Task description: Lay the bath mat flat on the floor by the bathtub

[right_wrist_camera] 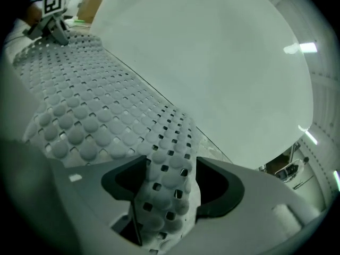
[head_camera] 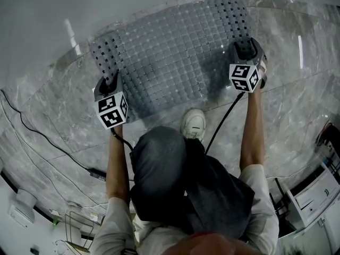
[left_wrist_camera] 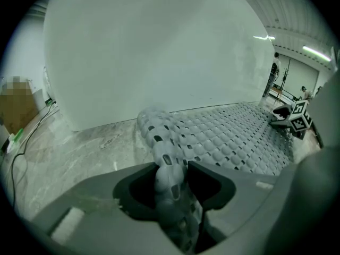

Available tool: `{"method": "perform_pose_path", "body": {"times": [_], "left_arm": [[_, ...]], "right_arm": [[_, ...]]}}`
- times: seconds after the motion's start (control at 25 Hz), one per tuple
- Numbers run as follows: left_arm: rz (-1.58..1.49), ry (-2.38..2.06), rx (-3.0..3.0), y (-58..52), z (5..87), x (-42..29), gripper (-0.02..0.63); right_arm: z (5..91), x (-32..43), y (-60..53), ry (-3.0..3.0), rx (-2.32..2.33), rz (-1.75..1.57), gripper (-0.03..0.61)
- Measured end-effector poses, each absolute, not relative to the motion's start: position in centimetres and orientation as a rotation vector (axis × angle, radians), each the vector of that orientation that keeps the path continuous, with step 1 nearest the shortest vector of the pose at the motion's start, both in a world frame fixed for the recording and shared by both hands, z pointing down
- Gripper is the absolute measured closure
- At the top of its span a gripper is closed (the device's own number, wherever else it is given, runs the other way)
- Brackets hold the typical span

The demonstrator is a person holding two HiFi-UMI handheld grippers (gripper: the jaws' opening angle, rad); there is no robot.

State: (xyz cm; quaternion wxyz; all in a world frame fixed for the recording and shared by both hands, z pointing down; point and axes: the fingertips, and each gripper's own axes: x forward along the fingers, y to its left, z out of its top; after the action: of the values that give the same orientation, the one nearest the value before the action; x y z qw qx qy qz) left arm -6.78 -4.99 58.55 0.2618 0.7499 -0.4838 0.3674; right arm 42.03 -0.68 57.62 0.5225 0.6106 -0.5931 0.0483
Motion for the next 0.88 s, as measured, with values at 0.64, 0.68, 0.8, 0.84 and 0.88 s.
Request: {"method": "perform_pose_path", "body": {"times": [0.64, 0.68, 0.8, 0.84, 0.88], "left_arm": [[0.93, -1.273, 2.054, -4.9, 57.6, -6.6, 0.399], [0.924, -1.275, 2.058, -4.9, 57.4, -6.6, 0.397], [0.902, -1.268, 2.074, -4.9, 56.9, -6.5, 0.385], [0.895, -1.265, 2.081, -4.8, 56.6, -6.4, 0.382], [0.889, -1.264, 2.089, -4.7, 56.4, -6.3, 0.378]], "right_arm": [[56.4, 37.1, -1.8, -1.55, 1.438, 0.097, 0.303], [56.2, 35.7, -2.2, -1.579, 1.426, 0.083, 0.304], [55.8, 31.2, -3.0, -1.675, 1.389, 0.052, 0.305], [55.6, 29.6, -3.3, -1.709, 1.374, 0.044, 0.305], [55.4, 28.0, -3.6, -1.746, 1.357, 0.035, 0.305]]}}
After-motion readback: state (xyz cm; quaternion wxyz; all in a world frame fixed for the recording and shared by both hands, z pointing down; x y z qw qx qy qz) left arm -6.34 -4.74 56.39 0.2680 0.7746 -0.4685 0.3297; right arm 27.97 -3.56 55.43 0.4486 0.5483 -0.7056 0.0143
